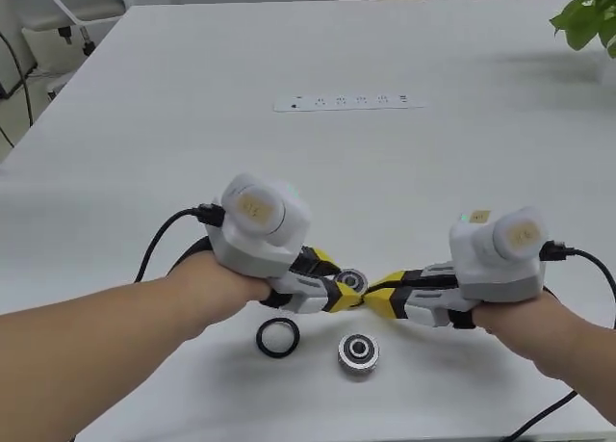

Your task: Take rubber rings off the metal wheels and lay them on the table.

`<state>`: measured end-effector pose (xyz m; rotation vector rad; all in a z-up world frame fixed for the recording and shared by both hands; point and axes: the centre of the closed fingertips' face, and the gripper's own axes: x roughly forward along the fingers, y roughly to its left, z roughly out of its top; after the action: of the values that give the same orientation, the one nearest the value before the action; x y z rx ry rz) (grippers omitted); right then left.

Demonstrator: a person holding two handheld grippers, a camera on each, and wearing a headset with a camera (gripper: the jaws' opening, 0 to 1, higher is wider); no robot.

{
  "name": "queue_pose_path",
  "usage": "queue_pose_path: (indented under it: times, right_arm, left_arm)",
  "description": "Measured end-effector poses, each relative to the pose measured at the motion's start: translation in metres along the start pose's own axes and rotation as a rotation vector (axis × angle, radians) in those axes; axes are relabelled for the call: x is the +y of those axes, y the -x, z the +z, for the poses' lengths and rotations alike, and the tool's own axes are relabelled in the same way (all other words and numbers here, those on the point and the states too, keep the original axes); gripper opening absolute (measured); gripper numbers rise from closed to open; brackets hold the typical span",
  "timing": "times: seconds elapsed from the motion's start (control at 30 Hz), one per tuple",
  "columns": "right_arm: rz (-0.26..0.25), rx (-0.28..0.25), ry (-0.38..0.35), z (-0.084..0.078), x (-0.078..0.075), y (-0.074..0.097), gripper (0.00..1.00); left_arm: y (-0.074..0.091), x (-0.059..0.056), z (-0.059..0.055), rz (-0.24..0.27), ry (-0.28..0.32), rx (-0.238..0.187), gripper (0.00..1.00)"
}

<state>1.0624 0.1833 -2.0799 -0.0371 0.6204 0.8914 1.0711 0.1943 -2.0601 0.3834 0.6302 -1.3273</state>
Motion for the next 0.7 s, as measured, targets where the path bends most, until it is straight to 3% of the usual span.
queue_pose_path:
  times: [0.3,0.7]
  right_arm:
    - [-0.004,-0.007,-0.006,0.0001,-0.0002,0.0001,0.03]
    - [-0.012,-0.026,-0.061,0.0002,-0.0021,-0.0001,0.01]
  left_arm:
    - [-0.0030,0.0004,0.0017,0.007,-0.032,-0.001,0.13]
    - [-0.0055,0.0034,0.0014,0.058,-0.115,0.019,0.08]
